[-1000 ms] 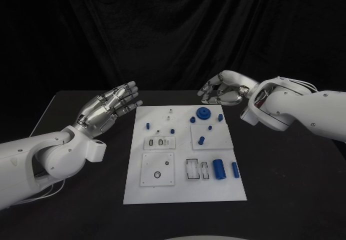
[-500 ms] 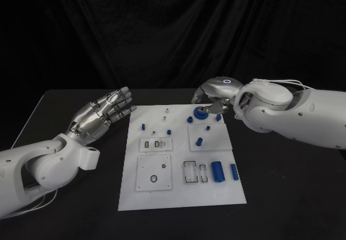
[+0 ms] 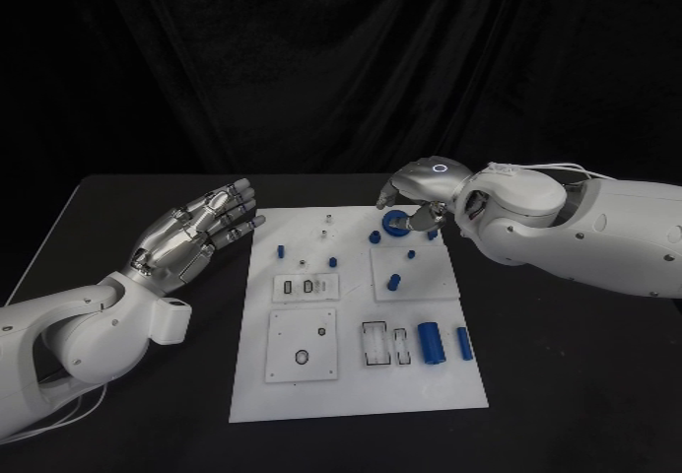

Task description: Assemble the parts on the task board

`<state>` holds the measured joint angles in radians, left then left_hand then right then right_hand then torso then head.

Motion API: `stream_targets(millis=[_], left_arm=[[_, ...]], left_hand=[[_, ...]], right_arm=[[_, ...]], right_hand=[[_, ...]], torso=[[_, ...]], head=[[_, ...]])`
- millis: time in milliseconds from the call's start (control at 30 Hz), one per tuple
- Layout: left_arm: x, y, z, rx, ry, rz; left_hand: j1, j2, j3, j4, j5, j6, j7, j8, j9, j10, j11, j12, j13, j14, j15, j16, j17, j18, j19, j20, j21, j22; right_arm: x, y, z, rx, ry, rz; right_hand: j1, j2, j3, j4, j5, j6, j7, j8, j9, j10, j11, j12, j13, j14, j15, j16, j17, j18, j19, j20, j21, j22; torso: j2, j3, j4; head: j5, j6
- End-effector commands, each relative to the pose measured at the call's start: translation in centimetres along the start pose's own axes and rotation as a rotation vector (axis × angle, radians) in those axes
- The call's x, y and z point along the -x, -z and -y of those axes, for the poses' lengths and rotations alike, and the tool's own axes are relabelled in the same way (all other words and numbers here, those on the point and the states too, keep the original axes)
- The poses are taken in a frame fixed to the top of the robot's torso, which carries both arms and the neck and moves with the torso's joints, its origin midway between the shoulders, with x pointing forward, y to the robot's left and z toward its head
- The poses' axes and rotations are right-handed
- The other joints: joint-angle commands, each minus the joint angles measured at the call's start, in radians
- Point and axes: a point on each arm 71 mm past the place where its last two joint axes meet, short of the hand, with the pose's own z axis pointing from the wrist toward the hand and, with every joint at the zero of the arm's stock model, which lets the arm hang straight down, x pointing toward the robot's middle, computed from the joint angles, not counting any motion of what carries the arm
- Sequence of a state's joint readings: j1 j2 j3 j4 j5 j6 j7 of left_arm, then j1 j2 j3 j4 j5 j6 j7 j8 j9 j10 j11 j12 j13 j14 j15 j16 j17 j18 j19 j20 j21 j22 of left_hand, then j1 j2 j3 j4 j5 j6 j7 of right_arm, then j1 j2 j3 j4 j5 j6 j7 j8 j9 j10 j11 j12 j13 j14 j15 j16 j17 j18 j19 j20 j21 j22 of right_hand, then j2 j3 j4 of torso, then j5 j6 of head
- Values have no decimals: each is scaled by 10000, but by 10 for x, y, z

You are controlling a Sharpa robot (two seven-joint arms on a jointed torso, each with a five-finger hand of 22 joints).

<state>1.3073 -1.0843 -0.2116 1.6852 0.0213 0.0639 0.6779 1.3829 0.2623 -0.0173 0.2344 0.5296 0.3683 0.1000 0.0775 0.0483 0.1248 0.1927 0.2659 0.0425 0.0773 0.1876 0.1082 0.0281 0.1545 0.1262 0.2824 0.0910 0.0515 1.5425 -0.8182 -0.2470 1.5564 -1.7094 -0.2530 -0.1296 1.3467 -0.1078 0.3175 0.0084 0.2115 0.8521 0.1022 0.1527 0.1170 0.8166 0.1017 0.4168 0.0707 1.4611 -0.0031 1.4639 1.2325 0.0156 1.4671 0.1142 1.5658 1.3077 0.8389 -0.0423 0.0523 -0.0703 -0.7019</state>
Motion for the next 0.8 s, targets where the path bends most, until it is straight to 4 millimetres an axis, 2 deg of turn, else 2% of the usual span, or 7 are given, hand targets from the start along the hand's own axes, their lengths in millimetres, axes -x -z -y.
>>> stream_targets(millis=[33, 167, 233, 367, 633, 800], left_arm=[[-2, 2, 19, -2456, 136, -100], [-2, 2, 19, -2465, 151, -111], [-2, 2, 19, -2467, 154, -113], [-2, 2, 19, -2467, 161, -119], [-2, 2, 19, -2477, 159, -123], [-1, 1, 19, -2476, 137, -100]], left_hand=[[87, 22, 28, -58, 35, 73, -7, 44, 10, 14, 3, -14, -10, 3, 63, -5, -12, 75, 35, 6, 34, -4], [87, 27, 37, -61, 36, 84, -2, 46, 11, 14, 10, -15, -11, 5, 67, -3, -12, 74, 39, 9, 37, -3], [87, 27, 37, -61, 36, 84, -2, 46, 11, 14, 10, -15, -11, 5, 67, -3, -12, 74, 39, 9, 37, -3], [87, 29, 42, -64, 37, 78, 2, 44, 10, 16, 14, -13, -10, 8, 70, 1, -11, 73, 41, 11, 38, -3], [89, 33, 73, -83, 38, 90, 18, 44, 10, 24, 42, -8, -10, 7, 80, -2, -12, 62, -25, 12, -9, -30], [75, 22, 115, -109, 37, 96, 39, 39, 7, 27, 70, -15, -11, -9, 84, -19, -17, 28, -127, -12, -76, -66]], right_arm=[[-4, -1, -2, 185, 29, -170], [-7, -1, -3, 238, -31, -258], [-8, -1, -3, 224, -55, -300], [-11, -3, -3, 226, -76, -331], [-18, -7, -6, 392, -158, -262], [-23, -11, -9, 499, -242, -47]], right_hand=[[-137, -36, -45, 98, -121, -18, 58, -86, 13, 50, 3, -132, 0, 402, -27, -102, -152, -18, 689, -96, -119, 2110], [-147, -33, -83, 126, -189, -34, 69, -123, 14, 45, 3, -188, -3, 397, -32, -120, -174, -16, 688, -100, -125, 2102], [-132, -22, -84, 126, -188, -47, 64, -140, 13, 51, 4, -203, -2, 397, -30, -122, -170, -14, 685, -100, -128, 2095], [17, 35, -49, 80, 25, 10, 105, -178, 37, 103, 29, -310, -2, 402, 13, -134, -134, -6, 669, -75, -146, 2060], [27, 47, -50, 85, 29, 28, 137, -185, 44, 132, 33, -327, 1, 421, 32, -105, -37, -2, 658, -61, -154, 2042], [58, 66, -57, 97, 33, -84, 219, -294, 26, 201, 52, -385, 6, 414, 106, -122, -50, 9, 631, -2, -176, 1995]], torso=[[5, -8, 29], [-23, -16, 20], [-34, -18, -10], [-42, -23, -8], [-53, -26, -9], [-57, -27, -24]], head=[[-63, -8], [-45, -48], [-17, -73], [-5, -83], [3, -87], [34, -107]])
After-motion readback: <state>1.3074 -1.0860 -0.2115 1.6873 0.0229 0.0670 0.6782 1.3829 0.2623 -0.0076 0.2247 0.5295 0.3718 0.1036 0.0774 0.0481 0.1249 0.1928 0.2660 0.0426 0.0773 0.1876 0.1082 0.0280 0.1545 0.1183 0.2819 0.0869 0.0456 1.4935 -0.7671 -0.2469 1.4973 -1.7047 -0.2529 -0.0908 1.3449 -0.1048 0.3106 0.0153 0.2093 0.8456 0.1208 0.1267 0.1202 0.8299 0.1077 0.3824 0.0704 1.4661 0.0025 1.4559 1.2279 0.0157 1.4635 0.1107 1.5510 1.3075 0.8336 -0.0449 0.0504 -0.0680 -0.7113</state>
